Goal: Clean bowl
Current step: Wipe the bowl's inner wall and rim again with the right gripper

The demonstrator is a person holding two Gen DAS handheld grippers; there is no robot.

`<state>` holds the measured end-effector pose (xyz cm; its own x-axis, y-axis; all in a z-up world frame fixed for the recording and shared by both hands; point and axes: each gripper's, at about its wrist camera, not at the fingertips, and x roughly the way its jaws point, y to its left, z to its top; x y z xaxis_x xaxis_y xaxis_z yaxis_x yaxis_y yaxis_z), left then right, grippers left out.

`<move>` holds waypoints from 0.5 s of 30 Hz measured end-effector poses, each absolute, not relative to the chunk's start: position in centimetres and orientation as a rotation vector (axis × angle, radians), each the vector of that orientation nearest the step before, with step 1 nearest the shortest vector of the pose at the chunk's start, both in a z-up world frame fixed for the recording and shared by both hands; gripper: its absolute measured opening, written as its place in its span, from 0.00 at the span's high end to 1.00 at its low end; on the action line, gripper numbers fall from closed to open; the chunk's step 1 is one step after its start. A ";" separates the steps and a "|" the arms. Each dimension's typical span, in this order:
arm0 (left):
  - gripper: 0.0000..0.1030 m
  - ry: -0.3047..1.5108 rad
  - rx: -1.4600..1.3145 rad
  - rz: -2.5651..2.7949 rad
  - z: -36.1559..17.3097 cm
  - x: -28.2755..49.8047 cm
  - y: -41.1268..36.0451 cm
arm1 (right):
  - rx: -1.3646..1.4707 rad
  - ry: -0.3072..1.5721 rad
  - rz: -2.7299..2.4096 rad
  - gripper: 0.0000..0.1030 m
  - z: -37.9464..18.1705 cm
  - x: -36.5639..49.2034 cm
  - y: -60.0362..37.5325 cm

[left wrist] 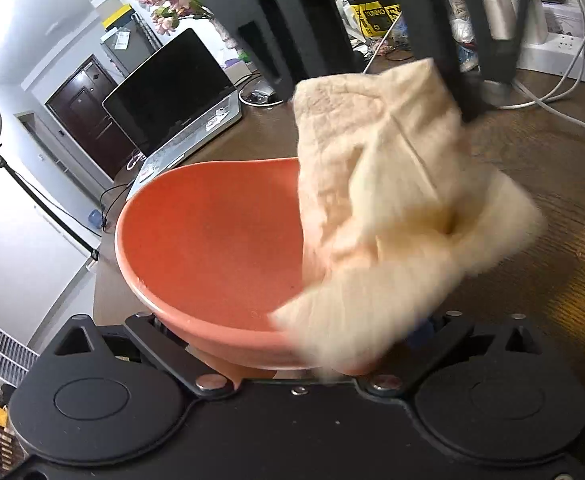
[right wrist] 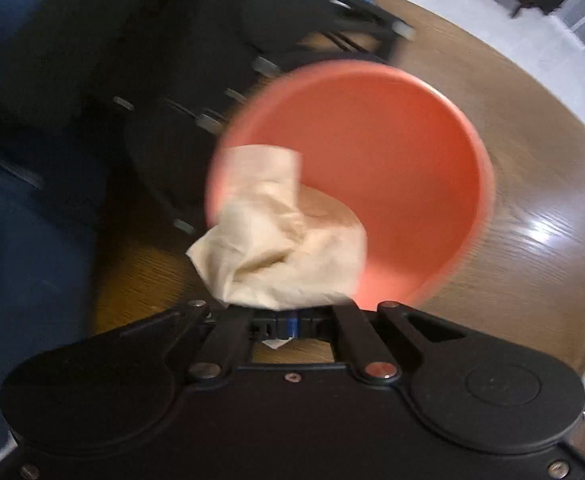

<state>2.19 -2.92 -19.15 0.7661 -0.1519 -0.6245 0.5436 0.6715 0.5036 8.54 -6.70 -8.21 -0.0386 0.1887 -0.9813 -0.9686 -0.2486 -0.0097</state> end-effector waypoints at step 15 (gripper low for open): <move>0.04 0.593 0.681 -0.400 -19.6 2.3 -2.5 | -1.037 0.830 1.307 1.00 -6.2 13.9 -5.5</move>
